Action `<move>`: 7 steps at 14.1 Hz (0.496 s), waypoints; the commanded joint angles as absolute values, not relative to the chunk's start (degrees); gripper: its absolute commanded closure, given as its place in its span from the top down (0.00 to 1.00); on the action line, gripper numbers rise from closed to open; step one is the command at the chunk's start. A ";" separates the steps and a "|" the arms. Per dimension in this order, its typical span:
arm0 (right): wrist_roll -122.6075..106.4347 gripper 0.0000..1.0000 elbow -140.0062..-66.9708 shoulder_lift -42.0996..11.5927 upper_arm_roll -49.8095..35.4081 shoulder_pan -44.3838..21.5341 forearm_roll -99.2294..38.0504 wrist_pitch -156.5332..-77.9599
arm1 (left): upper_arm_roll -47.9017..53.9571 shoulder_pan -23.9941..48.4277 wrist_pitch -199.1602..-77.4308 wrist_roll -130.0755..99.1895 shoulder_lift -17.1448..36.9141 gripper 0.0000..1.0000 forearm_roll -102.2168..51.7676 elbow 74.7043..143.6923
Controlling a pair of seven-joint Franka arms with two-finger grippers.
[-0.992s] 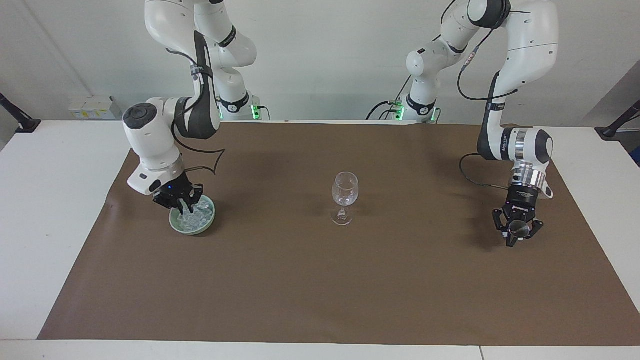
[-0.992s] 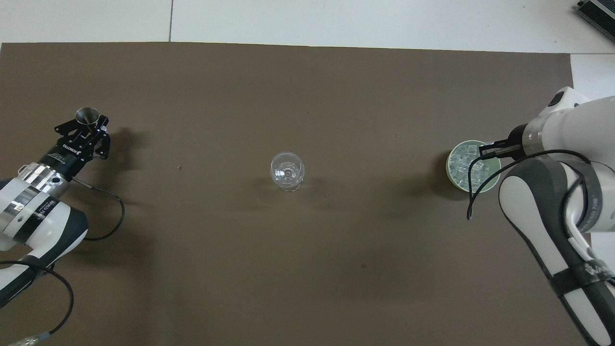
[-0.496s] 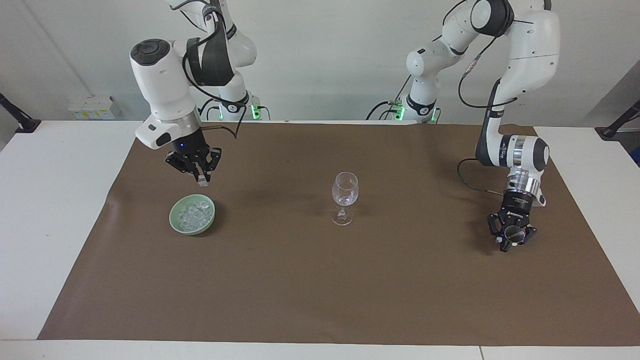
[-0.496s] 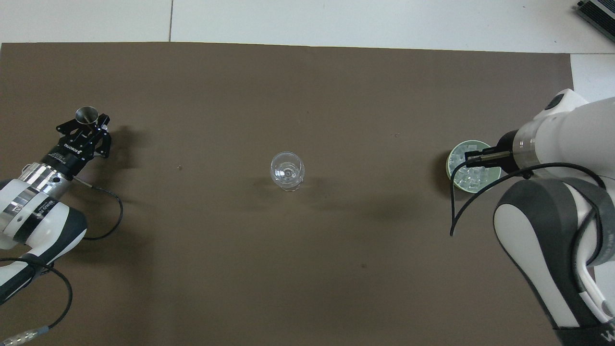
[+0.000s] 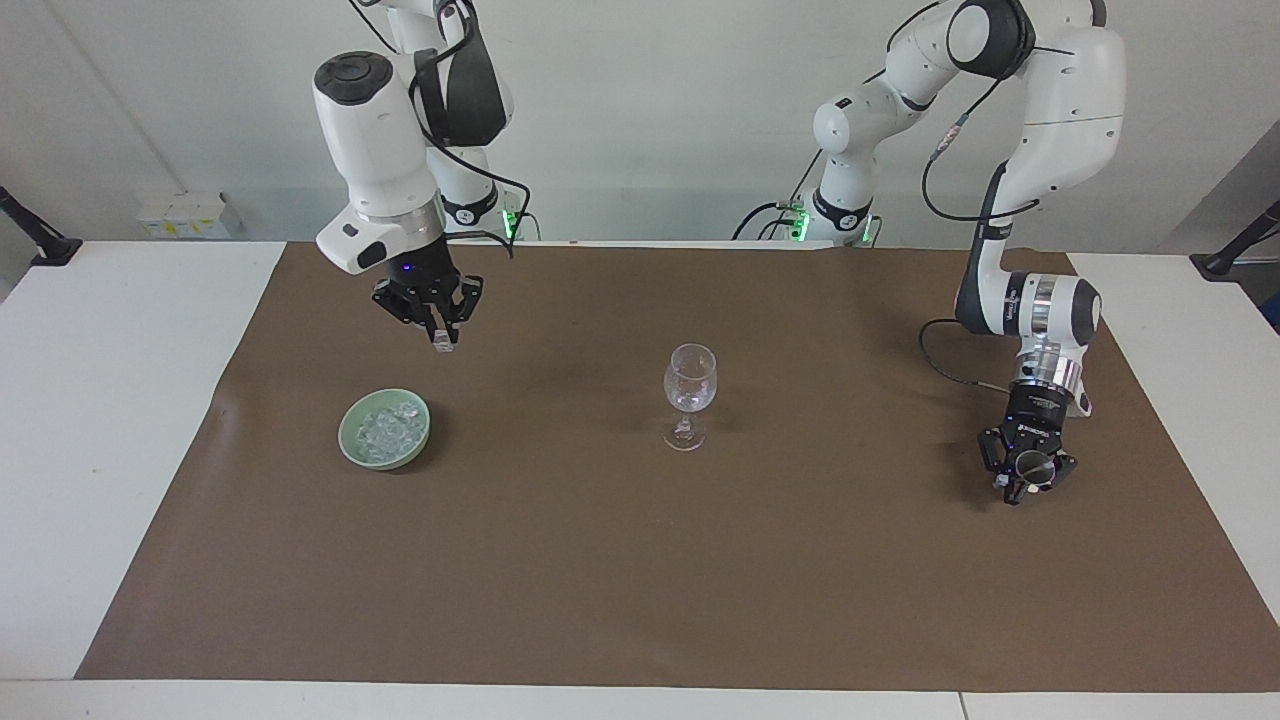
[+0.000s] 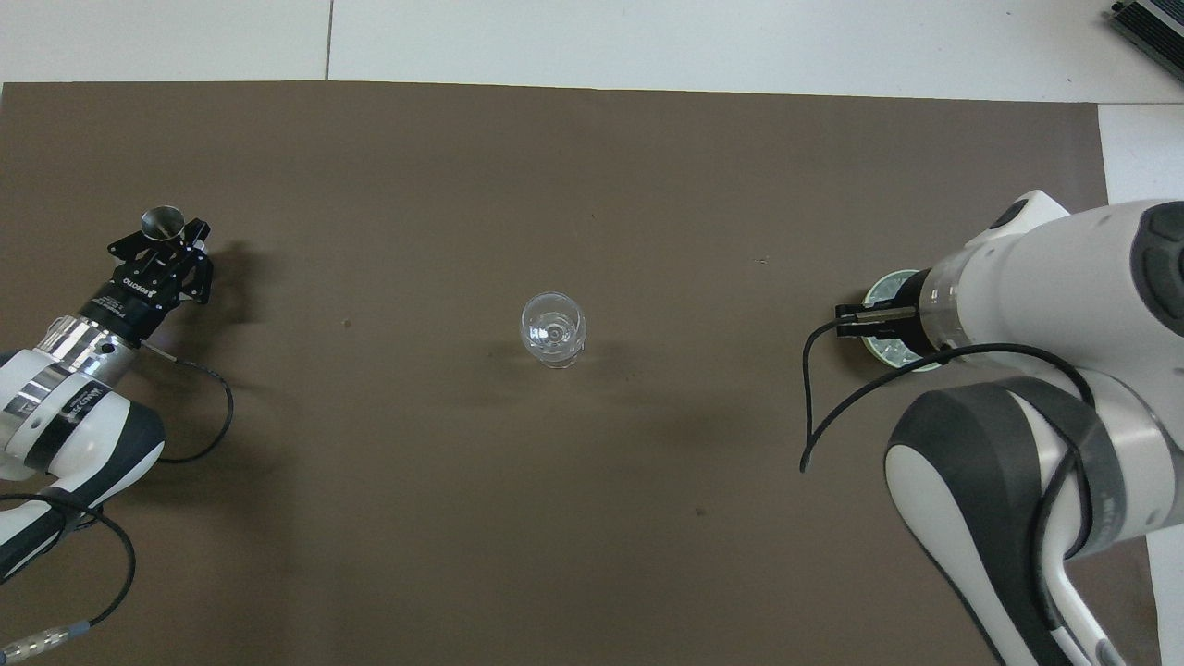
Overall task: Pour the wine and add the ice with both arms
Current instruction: 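Lift the green cup and carry it toward the wine glass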
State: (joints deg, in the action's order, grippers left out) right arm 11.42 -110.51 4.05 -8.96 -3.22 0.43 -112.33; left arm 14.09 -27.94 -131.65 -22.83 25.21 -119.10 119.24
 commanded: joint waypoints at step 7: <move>27.33 0.00 -110.21 5.28 -19.24 -2.81 0.44 -116.53 | 14.24 -29.09 -128.23 -22.94 27.42 0.00 -120.32 118.30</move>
